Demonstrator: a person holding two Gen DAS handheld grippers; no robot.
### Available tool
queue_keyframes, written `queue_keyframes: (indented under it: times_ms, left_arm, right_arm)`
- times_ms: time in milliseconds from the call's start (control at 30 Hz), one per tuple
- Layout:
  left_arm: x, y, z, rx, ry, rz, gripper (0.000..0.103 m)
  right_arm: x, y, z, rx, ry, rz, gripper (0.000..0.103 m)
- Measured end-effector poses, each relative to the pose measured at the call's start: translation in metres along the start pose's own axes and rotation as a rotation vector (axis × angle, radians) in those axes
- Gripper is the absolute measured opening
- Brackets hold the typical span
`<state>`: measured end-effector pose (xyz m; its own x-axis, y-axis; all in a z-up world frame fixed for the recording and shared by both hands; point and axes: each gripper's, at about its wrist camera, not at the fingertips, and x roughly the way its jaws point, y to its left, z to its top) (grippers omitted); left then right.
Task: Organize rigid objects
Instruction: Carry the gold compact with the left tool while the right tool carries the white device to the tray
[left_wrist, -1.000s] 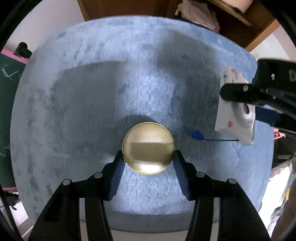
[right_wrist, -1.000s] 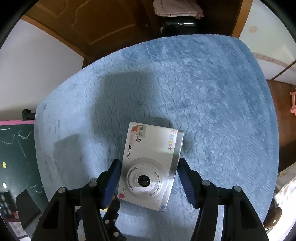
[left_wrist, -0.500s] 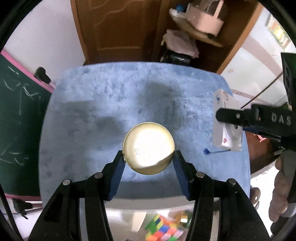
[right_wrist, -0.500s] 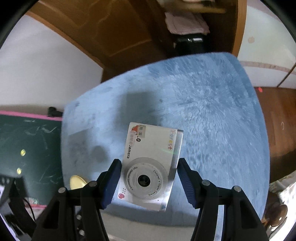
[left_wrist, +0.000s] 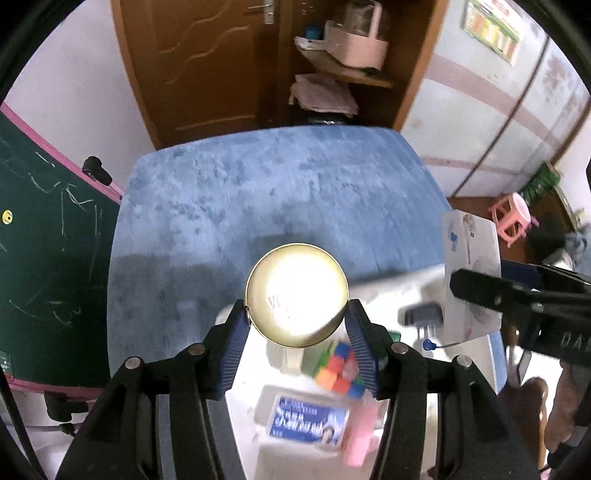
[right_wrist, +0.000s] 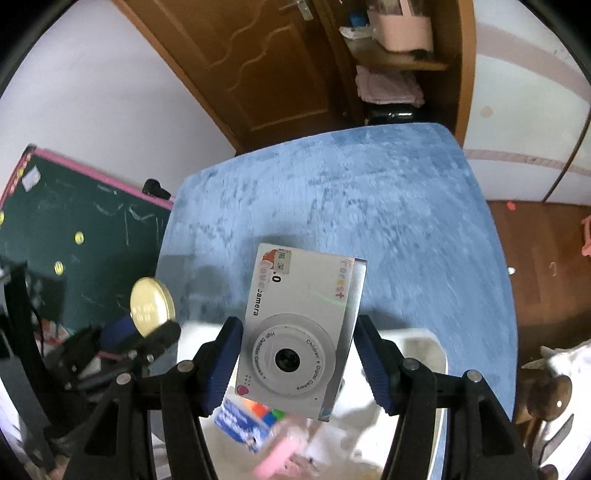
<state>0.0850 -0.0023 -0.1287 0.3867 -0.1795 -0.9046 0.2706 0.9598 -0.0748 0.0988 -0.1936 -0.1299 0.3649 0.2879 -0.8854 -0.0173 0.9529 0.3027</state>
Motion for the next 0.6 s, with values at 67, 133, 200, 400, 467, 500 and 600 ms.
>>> queue_keyframes:
  times_ms: [67,133,200,400,467,500,600]
  left_arm:
    - [0.001,-0.003,-0.014,0.029,0.009,0.0,0.056]
    - [0.005,-0.005,-0.027,0.05,0.031,-0.001,0.056]
    - [0.01,-0.007,-0.039,0.064,0.053,-0.01,0.056]
    - [0.03,-0.016,-0.071,0.124,0.109,-0.024,0.056]
    - [0.039,-0.018,-0.081,0.136,0.133,-0.023,0.056]
    - [0.043,-0.018,-0.085,0.137,0.147,-0.024,0.056]
    - [0.052,-0.016,-0.095,0.127,0.189,-0.038,0.056]
  right_arm:
    - [-0.003,0.003,-0.019,-0.013,0.004,-0.026,0.063]
    - [-0.001,0.005,-0.04,-0.018,0.018,-0.051,0.063]
    - [0.005,0.005,-0.059,-0.013,0.043,-0.076,0.063]
    - [0.035,-0.01,-0.107,0.058,0.133,-0.123,0.063]
    - [0.043,-0.014,-0.118,0.079,0.155,-0.128,0.063]
    - [0.046,-0.015,-0.122,0.086,0.162,-0.129,0.063]
    - [0.053,-0.017,-0.131,0.109,0.175,-0.134,0.063]
